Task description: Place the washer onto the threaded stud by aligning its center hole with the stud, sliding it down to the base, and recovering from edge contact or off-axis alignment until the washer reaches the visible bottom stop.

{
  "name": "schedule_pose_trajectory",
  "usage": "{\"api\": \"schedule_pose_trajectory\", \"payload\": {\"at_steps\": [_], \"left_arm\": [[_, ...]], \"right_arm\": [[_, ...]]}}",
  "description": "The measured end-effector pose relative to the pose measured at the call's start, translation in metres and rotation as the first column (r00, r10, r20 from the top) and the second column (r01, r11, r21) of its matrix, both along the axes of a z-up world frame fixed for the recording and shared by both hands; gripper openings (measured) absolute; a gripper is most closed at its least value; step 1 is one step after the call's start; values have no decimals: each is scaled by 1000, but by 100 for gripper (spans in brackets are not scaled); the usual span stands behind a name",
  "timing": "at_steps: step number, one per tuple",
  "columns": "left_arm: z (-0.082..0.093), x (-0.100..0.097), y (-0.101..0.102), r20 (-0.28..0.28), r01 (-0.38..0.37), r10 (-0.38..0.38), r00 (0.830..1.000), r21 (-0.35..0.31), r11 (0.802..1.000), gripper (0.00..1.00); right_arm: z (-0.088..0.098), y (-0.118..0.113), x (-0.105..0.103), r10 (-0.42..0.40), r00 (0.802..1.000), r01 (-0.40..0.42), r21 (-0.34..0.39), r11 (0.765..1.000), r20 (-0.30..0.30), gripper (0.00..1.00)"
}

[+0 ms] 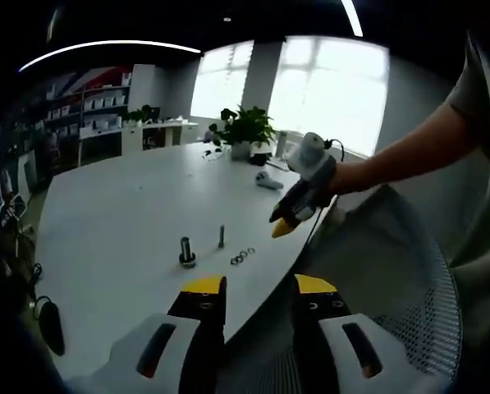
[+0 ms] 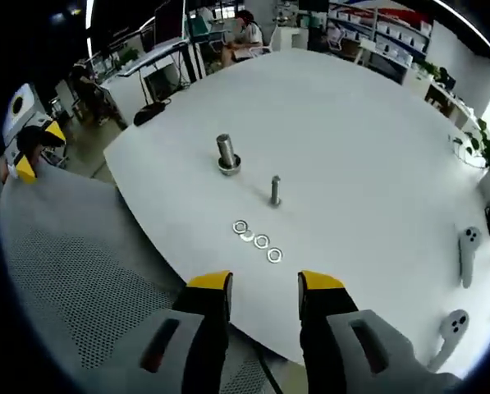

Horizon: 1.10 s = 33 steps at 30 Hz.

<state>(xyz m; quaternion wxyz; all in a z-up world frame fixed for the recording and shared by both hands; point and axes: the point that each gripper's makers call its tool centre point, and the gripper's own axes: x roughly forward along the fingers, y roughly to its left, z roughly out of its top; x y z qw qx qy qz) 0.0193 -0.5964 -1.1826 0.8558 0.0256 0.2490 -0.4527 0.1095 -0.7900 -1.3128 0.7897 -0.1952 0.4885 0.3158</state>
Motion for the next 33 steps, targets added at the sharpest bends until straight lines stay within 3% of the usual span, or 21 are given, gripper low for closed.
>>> {"api": "schedule_pose_trajectory", "payload": {"at_steps": [4, 7, 18, 21, 22, 23, 28, 33], "left_arm": [[-1, -1, 0, -11, 2, -2, 1000, -2, 1000, 30], [-2, -1, 0, -10, 5, -5, 1000, 0, 1000, 30], [-3, 1, 2, -14, -12, 12, 1000, 0, 1000, 30], [-3, 1, 2, -14, -11, 11, 1000, 2, 1000, 29], [-1, 2, 3, 1, -14, 14, 1000, 3, 1000, 28], [0, 2, 3, 8, -16, 16, 1000, -1, 1000, 27], [-4, 1, 2, -15, -8, 8, 1000, 9, 1000, 28], [0, 3, 3, 0, -19, 19, 1000, -3, 1000, 27]], "right_arm": [[-20, 4, 1, 14, 999, -15, -28, 1000, -41, 32], [-33, 1, 8, -24, 997, 22, -32, 999, -75, 30], [-44, 1, 27, -29, 997, 26, -57, 998, -67, 30], [-47, 4, 27, -8, 997, 2, -68, 998, -75, 30], [-52, 5, 23, -8, 993, -1, -73, 997, -117, 29], [-54, 4, 23, -1, 993, -8, -80, 997, -122, 29], [-59, 3, 26, -8, 991, -3, -84, 996, -131, 29], [-60, -1, 25, 30, 991, -46, -119, 992, -134, 26]]}}
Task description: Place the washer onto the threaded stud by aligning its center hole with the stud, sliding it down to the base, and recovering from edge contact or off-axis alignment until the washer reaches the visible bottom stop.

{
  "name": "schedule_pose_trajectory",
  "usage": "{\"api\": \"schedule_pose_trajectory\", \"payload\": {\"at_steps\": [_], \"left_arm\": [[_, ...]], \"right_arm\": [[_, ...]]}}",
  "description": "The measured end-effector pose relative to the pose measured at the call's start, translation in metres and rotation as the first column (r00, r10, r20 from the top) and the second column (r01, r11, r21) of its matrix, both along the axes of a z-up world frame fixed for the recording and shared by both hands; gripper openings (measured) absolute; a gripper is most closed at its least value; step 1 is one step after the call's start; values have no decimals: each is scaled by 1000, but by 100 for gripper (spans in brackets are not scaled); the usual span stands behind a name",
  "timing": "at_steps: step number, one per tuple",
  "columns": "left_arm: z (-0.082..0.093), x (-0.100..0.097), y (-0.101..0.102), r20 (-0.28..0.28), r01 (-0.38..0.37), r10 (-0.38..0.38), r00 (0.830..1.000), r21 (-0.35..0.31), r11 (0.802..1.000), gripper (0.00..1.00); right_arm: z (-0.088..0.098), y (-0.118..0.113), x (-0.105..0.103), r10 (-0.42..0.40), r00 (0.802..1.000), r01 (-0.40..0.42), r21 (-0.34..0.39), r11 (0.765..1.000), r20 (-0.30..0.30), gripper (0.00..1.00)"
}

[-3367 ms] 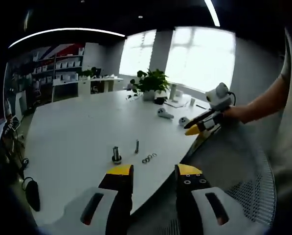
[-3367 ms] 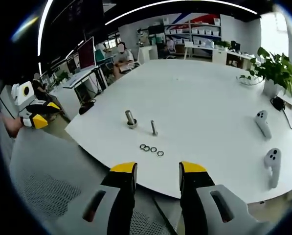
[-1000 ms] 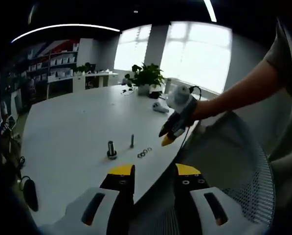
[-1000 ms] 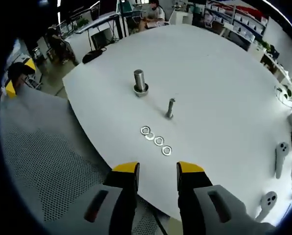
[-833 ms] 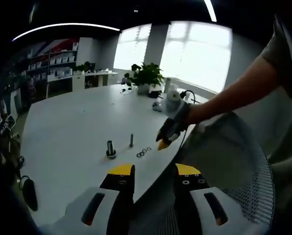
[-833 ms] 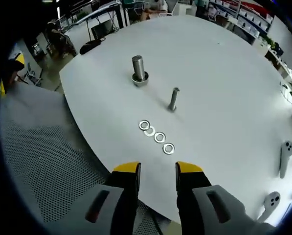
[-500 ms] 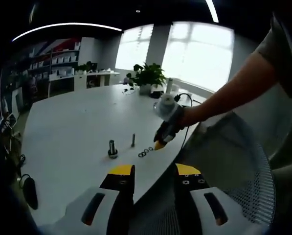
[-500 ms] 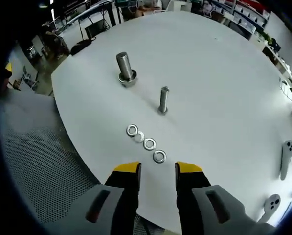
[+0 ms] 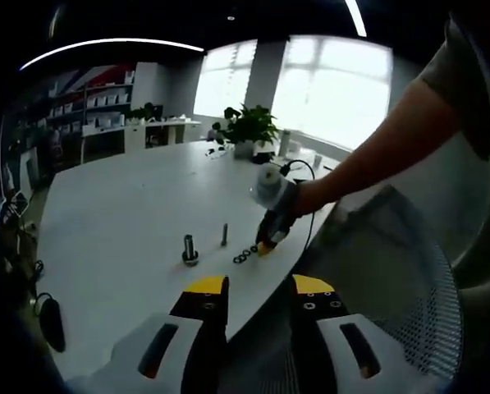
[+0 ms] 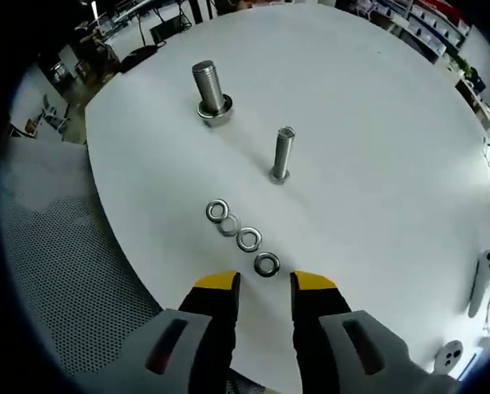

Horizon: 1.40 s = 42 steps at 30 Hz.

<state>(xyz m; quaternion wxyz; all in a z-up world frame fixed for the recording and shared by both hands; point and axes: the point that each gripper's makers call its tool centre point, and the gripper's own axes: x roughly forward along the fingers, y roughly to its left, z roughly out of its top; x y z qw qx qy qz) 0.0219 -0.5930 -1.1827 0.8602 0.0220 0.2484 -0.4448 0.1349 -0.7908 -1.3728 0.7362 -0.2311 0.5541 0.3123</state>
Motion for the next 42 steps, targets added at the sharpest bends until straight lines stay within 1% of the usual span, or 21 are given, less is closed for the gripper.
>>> {"api": "schedule_pose_trajectory", "payload": {"at_steps": [4, 8, 12, 13, 15, 17, 19, 24, 27, 31, 33, 35, 36, 37, 40, 41, 42], "left_arm": [[-3, -1, -1, -15, 5, -5, 1000, 9, 1000, 27], [-3, -1, -1, -14, 9, -8, 1000, 6, 1000, 27], [-3, -2, -1, -16, 11, -11, 1000, 9, 1000, 27], [-3, -1, -1, -17, 10, -10, 1000, 9, 1000, 27], [-4, -2, -1, -18, 11, -10, 1000, 11, 1000, 27], [-4, -2, -1, -20, 11, -11, 1000, 13, 1000, 27], [-4, -2, -1, -19, 10, -10, 1000, 15, 1000, 27], [-4, -1, 0, -22, 6, -6, 1000, 15, 1000, 26], [-5, -1, 0, -25, 3, -2, 1000, 18, 1000, 26], [-6, -1, 0, -28, 5, -4, 1000, 23, 1000, 26], [-7, -1, 0, -29, 5, -4, 1000, 25, 1000, 26], [-7, -1, 1, -31, 4, -3, 1000, 28, 1000, 26], [-8, -1, 1, -31, 2, -1, 1000, 30, 1000, 26], [-8, 0, 1, -30, -2, 3, 1000, 30, 1000, 26], [-7, 1, 2, -31, -10, 11, 999, 29, 1000, 26], [-8, 1, 2, -31, -10, 11, 999, 30, 999, 26], [-8, 1, 2, -31, -10, 11, 999, 32, 999, 26]], "right_arm": [[-1, 1, 0, 20, 1000, -20, -28, 999, -4, 26], [-2, 1, 2, 28, 999, -29, -44, 999, -30, 26], [-2, 2, 1, 71, 995, -76, -77, 994, -63, 26], [-2, 3, 2, 67, 996, -73, -81, 994, -67, 26], [-3, 3, 2, 102, 991, -111, -97, 989, -85, 26], [-3, 3, 2, 125, 988, -134, -102, 986, -90, 26], [-2, 4, 2, 131, 987, -140, -104, 985, -90, 25], [-3, 7, 3, 166, 983, -173, -102, 980, -76, 23], [-3, 8, 2, 206, 975, -215, -113, 970, -85, 22], [-3, 8, 5, 202, 973, -214, -118, 970, -108, 19], [-3, 7, 6, 216, 969, -232, -135, 963, -124, 18], [-3, 7, 5, 245, 959, -267, -161, 950, -143, 17], [-3, 8, 4, 270, 951, -294, -174, 940, -149, 17], [-4, 8, 4, 278, 949, -303, -180, 936, -151, 17], [-5, 9, 5, 258, 956, -283, -199, 938, -143, 16], [-4, 9, 4, 260, 955, -286, -206, 936, -142, 16], [-4, 10, 4, 284, 949, -308, -216, 926, -139, 16]]}}
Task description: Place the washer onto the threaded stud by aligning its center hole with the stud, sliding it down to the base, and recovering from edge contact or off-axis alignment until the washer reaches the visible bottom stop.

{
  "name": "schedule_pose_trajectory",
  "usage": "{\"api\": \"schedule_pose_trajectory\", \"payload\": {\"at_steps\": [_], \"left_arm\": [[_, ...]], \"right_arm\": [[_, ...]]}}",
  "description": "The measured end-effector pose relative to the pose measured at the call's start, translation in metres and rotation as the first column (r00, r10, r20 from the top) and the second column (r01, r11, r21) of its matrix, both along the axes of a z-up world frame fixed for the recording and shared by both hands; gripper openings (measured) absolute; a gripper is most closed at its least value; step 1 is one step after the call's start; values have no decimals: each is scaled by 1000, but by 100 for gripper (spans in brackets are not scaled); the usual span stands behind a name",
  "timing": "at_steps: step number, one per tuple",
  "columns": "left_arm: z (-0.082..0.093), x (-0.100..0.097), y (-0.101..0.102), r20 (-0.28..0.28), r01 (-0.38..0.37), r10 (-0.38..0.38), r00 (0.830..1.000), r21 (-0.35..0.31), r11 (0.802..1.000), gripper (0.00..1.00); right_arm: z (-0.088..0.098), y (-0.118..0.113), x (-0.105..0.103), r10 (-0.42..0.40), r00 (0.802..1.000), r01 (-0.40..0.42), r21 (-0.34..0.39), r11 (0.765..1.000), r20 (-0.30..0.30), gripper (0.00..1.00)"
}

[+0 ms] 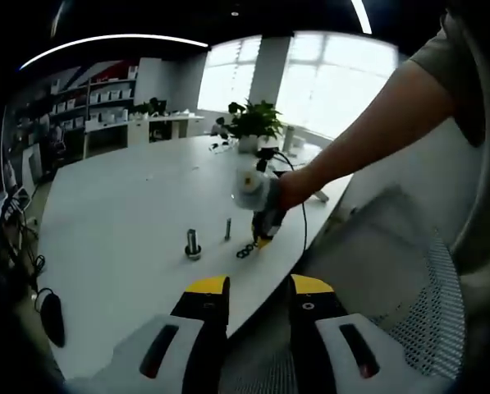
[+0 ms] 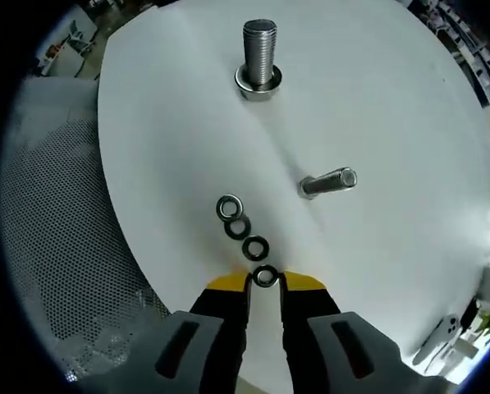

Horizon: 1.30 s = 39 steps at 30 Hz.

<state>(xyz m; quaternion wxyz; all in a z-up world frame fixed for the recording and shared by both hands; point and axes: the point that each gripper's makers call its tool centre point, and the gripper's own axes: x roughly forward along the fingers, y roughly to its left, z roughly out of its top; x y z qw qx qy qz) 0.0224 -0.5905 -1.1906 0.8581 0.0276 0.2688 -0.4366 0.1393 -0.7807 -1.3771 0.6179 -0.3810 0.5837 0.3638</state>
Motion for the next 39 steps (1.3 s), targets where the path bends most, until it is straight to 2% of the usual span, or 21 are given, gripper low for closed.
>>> {"api": "schedule_pose_trajectory", "payload": {"at_steps": [3, 5, 8, 23, 29, 39], "left_arm": [[0, 0, 0, -2, 1, -1, 1000, 2, 1000, 26], [-1, 0, 0, -2, 2, -2, 1000, 4, 1000, 26], [-1, 0, 1, -3, -2, 2, 1000, 8, 1000, 26], [1, 1, 1, 3, -14, 14, 1000, 0, 1000, 26], [1, 2, 2, 6, -20, 20, 1000, 1, 1000, 27], [1, 3, 3, 10, -20, 20, 1000, -1, 1000, 27]], "right_arm": [[1, -1, 0, -1, 1000, 1, 2, 1000, -5, 16], [2, -2, 1, -54, 998, 55, 25, 998, -20, 15], [1, -2, 2, -51, 998, 51, 25, 998, -23, 15], [2, -2, 0, -121, 991, 117, 61, 991, 53, 14], [3, -4, 1, -208, 975, 198, 117, 973, 78, 14], [4, -6, 1, -255, 962, 234, 187, 954, 96, 14]]}}
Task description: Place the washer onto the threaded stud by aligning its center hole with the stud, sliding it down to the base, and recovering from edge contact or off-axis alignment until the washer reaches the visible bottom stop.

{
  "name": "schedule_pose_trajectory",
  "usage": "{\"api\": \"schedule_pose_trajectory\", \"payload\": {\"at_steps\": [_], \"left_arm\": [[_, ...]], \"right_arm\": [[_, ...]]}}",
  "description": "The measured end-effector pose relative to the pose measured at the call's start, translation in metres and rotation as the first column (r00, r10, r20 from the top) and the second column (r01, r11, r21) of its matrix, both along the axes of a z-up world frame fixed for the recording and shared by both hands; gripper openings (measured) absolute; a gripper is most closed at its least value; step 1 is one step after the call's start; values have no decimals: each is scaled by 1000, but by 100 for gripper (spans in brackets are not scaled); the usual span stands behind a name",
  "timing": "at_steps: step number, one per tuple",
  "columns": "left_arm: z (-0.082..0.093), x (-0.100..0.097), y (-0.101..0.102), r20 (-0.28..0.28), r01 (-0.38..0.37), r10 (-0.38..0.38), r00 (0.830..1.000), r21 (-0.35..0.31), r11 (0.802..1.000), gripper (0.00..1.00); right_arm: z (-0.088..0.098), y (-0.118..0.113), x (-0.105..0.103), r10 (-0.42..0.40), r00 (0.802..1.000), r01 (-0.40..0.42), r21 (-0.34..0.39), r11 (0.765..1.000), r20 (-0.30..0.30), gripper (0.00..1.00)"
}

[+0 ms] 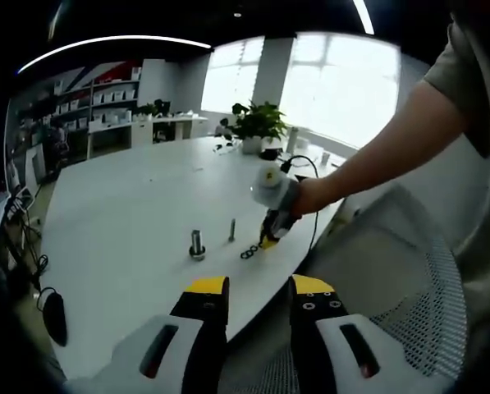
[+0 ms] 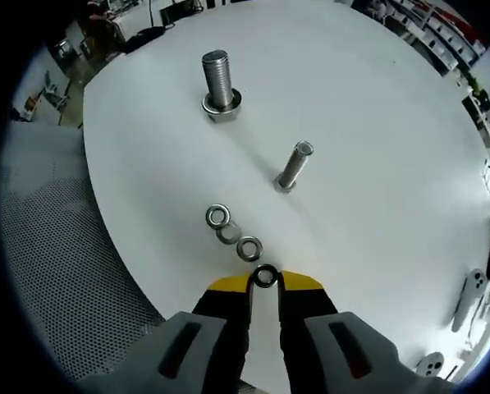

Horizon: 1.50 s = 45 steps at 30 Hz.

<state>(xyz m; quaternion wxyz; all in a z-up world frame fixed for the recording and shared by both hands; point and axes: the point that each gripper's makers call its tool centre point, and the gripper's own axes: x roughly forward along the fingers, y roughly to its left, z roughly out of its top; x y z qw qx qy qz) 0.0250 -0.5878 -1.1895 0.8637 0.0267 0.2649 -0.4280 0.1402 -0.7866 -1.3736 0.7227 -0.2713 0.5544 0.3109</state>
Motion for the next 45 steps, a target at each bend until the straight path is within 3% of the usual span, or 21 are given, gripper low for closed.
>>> {"api": "schedule_pose_trajectory", "payload": {"at_steps": [16, 29, 45], "left_arm": [[1, 0, 0, 3, 2, -2, 1000, -4, 1000, 27], [1, 0, -1, 2, 5, -5, 1000, -4, 1000, 27], [1, 0, -1, 7, 5, -5, 1000, -5, 1000, 27]], "right_arm": [[1, -7, 0, -8, 1000, 8, -9, 1000, 10, 14], [31, 0, 25, -31, 996, 27, 48, 998, 83, 14], [64, 27, 52, 31, 981, -50, 92, 995, 192, 14]]}}
